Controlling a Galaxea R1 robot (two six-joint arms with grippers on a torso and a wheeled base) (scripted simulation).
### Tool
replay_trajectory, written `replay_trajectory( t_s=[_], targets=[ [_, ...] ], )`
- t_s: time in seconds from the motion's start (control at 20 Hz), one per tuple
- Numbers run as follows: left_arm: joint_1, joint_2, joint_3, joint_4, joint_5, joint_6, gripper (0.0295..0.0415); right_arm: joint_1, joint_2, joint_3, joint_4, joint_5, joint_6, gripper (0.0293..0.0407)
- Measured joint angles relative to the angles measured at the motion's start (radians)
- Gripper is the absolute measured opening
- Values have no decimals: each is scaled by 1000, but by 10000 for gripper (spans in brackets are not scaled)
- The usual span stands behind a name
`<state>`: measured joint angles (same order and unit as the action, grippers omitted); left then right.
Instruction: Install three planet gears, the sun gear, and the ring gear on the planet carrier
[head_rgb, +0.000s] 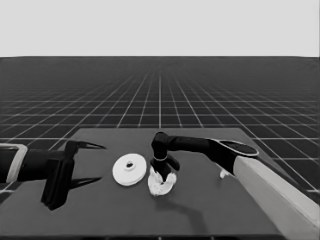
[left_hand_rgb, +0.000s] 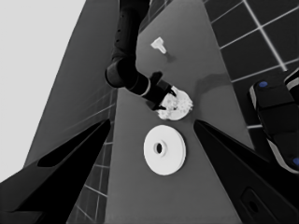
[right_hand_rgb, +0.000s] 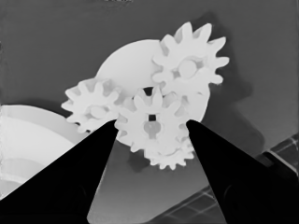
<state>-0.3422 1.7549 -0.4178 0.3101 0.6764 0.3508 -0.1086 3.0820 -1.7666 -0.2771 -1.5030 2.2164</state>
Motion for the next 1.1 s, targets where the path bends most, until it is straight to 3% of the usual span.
replay_trajectory(
  t_s=[0.7, 0.8, 0.85, 1.1],
  targets=[
    [0, 0, 0, 0, 0, 0, 385, 0, 0, 0, 0, 0, 147, 309],
    [0, 0, 0, 0, 0, 0, 385, 0, 0, 0, 0, 0, 156, 369],
    [0, 0, 0, 0, 0, 0, 385, 0, 0, 0, 0, 0, 159, 380],
    [0, 0, 0, 0, 0, 0, 385, 0, 0, 0, 0, 0, 162, 385]
  ],
)
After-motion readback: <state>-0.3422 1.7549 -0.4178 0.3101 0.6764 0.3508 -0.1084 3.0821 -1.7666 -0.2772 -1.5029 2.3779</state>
